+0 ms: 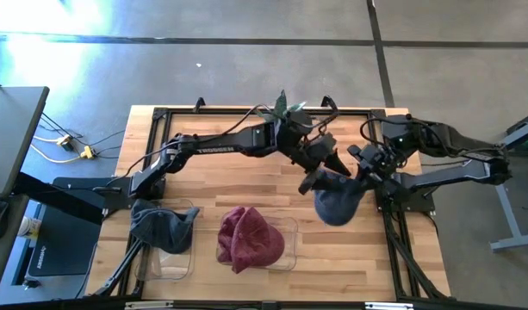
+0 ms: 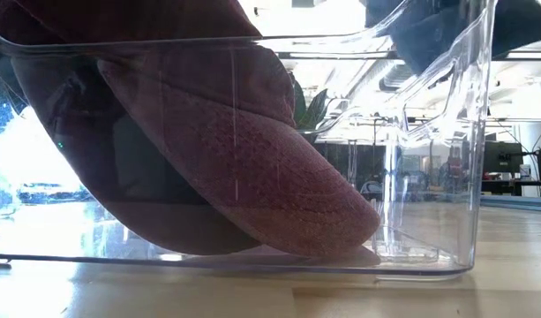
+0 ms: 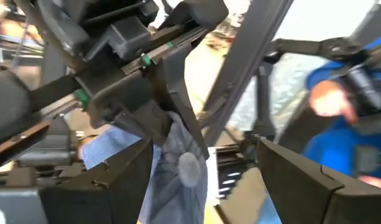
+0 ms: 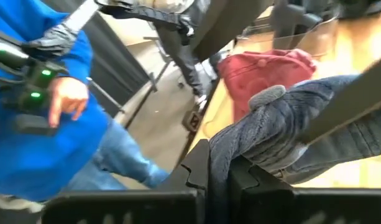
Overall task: Pick & Place hat
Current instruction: Put the blue cap into the left transparent bin
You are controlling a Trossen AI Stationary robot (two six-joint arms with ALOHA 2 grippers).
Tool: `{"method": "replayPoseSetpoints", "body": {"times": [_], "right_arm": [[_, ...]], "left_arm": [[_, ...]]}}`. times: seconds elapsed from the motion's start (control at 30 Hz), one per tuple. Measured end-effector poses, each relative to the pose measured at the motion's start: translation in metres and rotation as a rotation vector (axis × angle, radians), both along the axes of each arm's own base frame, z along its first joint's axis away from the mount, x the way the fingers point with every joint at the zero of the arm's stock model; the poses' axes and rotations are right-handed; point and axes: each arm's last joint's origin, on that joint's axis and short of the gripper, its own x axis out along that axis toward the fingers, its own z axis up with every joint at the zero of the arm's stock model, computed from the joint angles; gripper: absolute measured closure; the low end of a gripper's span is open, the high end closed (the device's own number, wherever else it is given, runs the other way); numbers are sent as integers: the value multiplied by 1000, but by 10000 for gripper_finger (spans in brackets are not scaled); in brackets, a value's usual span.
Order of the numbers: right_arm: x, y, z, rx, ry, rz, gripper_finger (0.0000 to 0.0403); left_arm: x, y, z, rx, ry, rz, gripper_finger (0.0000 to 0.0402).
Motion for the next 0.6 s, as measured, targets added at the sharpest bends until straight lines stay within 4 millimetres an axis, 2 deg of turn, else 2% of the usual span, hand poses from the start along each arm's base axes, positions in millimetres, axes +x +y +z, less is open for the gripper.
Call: {"method": "replayPoseSetpoints", "body": {"times": [0.17, 0.33, 0.43, 0.6], "right_arm": [[0, 0, 0, -43, -28, 2, 398], [1, -1, 1, -51, -40, 3, 394], [1, -1, 0, -60, -39, -12, 392], [1, -1, 0, -60, -38, -13, 399]], "left_arm": [[2, -4, -6, 54, 43, 164, 119], [2, -4, -7, 21, 67, 131, 127], [1, -6, -7, 15, 71, 119, 154], [1, -5, -7, 14, 71, 117, 225]]}}
